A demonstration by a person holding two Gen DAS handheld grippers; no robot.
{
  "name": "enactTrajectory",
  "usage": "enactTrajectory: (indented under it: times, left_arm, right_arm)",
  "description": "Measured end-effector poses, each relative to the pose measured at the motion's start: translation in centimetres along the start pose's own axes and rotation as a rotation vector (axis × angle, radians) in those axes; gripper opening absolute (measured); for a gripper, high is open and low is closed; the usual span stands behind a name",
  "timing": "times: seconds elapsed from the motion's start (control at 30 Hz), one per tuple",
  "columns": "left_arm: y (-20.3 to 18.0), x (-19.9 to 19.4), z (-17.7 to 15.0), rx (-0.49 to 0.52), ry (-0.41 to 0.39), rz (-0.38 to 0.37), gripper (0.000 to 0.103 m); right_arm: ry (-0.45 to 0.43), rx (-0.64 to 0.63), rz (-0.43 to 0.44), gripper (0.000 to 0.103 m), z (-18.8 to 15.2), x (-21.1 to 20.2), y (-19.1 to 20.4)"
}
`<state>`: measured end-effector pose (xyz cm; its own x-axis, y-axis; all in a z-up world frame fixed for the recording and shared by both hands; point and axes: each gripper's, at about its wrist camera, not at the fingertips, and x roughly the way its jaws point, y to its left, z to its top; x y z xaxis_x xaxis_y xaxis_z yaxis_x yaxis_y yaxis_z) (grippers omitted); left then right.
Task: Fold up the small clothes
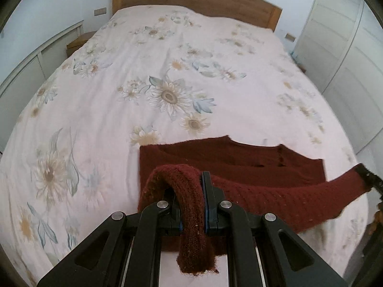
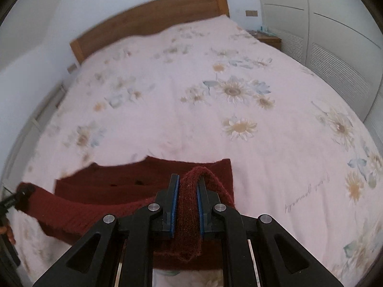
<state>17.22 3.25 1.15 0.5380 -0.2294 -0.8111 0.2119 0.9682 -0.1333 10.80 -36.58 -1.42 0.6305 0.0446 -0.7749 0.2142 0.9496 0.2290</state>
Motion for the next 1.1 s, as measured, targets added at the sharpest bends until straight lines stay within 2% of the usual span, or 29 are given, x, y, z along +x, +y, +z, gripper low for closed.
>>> enactTrajectory:
  times: [0.13, 0.2, 0.33, 0.4, 0.43, 0.47, 0.5, 0.53, 0.57, 0.6, 0.7, 0.73, 0.77, 0.8, 0.97, 1.0, 1.07, 1.1]
  left_arm:
    - [-0.3, 3.7, -0.2, 0.038, 0.036, 0.073, 0.011]
    - [-0.2, 5.7, -0.9, 0.031, 0.077, 0.085, 0.011]
    - [-0.2, 7.7, -1.9, 0.039, 0.114, 0.139, 0.012]
    - [0.0, 8.3, -2.0, 0.032, 0.128, 0.159, 0.017]
    - [0.1, 8.5, -1.9, 0.023, 0.135, 0.156, 0.018]
    - [0.3, 8.6, -1.8, 0.010, 0.141, 0.149, 0.023]
    - [0.3, 8.5, -1.6, 0.001, 0.142, 0.143, 0.034]
    - [0.5, 8.4, -1.5, -0.011, 0.137, 0.135, 0.041]
    - [0.3, 8.1, -1.4, -0.018, 0.130, 0.131, 0.056]
    - [0.1, 7.7, -1.2, -0.022, 0.118, 0.139, 0.069]
    - [-0.4, 6.4, -0.5, -0.020, 0.077, 0.130, 0.073]
    - [-0.6, 6.0, -0.4, -0.021, 0.073, 0.120, 0.076]
    - [-0.8, 5.5, -0.2, -0.021, 0.063, 0.107, 0.083]
    - [-1.1, 5.2, -0.2, -0.017, 0.054, 0.102, 0.089]
    - [-2.5, 4.1, -0.5, 0.028, 0.027, 0.086, 0.095]
    - [-2.8, 4.1, -0.7, 0.038, 0.031, 0.079, 0.102]
    - [-3.6, 4.3, -1.2, 0.067, 0.042, 0.060, 0.102]
    - [-4.1, 4.5, -1.6, 0.086, 0.046, 0.061, 0.102]
  right_arm:
    - [0.086, -0.003, -0.027, 0.013, -1.0, 4.1, 0.3]
    - [0.109, -0.003, -0.038, 0.013, -1.6, 5.4, 0.2]
    - [0.120, -0.008, -0.047, 0.016, -2.1, 6.3, 0.3]
    - [0.117, -0.005, -0.049, 0.016, -2.0, 6.3, 0.3]
    - [0.115, -0.004, -0.045, 0.019, -1.9, 6.2, 0.2]
    - [0.111, -0.001, -0.043, 0.025, -1.8, 6.1, 0.2]
    - [0.100, 0.000, -0.045, 0.029, -1.7, 5.8, 0.2]
    - [0.094, -0.002, -0.048, 0.038, -1.6, 5.6, 0.2]
    - [0.087, -0.005, -0.050, 0.050, -1.4, 5.3, 0.2]
    - [0.080, -0.008, -0.054, 0.055, -1.3, 5.1, 0.3]
    - [0.054, -0.021, -0.058, 0.067, -0.9, 4.1, 0.5]
    - [0.049, -0.026, -0.060, 0.075, -0.8, 3.8, 0.6]
    - [0.041, -0.032, -0.064, 0.079, -0.7, 3.6, 0.8]
    - [0.033, -0.038, -0.068, 0.079, -0.7, 3.3, 0.9]
    - [0.021, -0.088, -0.073, 0.086, -1.1, 2.4, 2.1]
    - [0.022, -0.102, -0.072, 0.088, -1.4, 2.4, 2.4]
    - [0.029, -0.142, -0.085, 0.103, -2.3, 2.6, 3.3]
    - [0.029, -0.164, -0.088, 0.103, -2.9, 2.6, 3.8]
